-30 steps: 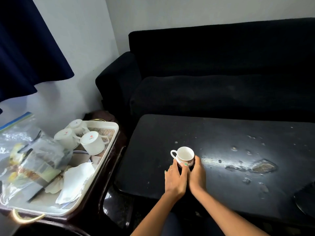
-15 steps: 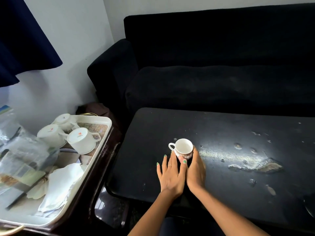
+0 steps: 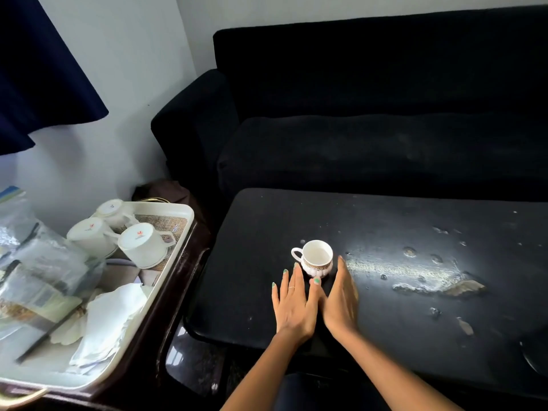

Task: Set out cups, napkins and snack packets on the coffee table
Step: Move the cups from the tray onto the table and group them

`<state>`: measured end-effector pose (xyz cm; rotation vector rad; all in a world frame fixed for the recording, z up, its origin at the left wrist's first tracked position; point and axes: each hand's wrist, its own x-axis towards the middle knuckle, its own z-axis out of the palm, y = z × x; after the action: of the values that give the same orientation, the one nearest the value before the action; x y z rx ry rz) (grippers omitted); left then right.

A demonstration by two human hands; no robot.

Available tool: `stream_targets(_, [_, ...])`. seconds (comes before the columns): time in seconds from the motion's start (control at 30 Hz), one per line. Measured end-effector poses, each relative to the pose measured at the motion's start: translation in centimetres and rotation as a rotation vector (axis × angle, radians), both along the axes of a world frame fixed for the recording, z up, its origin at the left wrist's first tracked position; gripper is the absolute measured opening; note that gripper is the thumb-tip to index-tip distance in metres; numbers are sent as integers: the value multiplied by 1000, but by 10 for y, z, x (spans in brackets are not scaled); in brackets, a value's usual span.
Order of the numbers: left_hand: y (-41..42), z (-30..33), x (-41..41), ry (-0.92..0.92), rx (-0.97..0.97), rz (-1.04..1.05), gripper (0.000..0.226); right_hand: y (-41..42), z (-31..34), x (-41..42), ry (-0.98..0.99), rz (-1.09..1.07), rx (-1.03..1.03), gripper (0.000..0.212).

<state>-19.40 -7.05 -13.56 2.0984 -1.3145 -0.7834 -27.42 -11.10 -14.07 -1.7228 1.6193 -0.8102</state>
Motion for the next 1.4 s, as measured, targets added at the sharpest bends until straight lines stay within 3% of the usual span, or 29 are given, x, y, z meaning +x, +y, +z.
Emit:
stream_targets(0.33, [41, 18, -3, -86, 67, -10, 59, 39, 13, -17, 322, 65, -8, 49])
stream_targets(0.5, [58, 42, 12, -46, 83, -21, 58, 56, 31, -7, 329, 112, -80, 40])
stream_targets(0.97, [85, 132, 117, -145, -177, 131, 57, 69, 115, 101, 238, 390, -317, 39])
stream_targets(1.4, [102, 149, 228, -268, -232, 289, 54, 72, 160, 220, 261, 628, -401, 37])
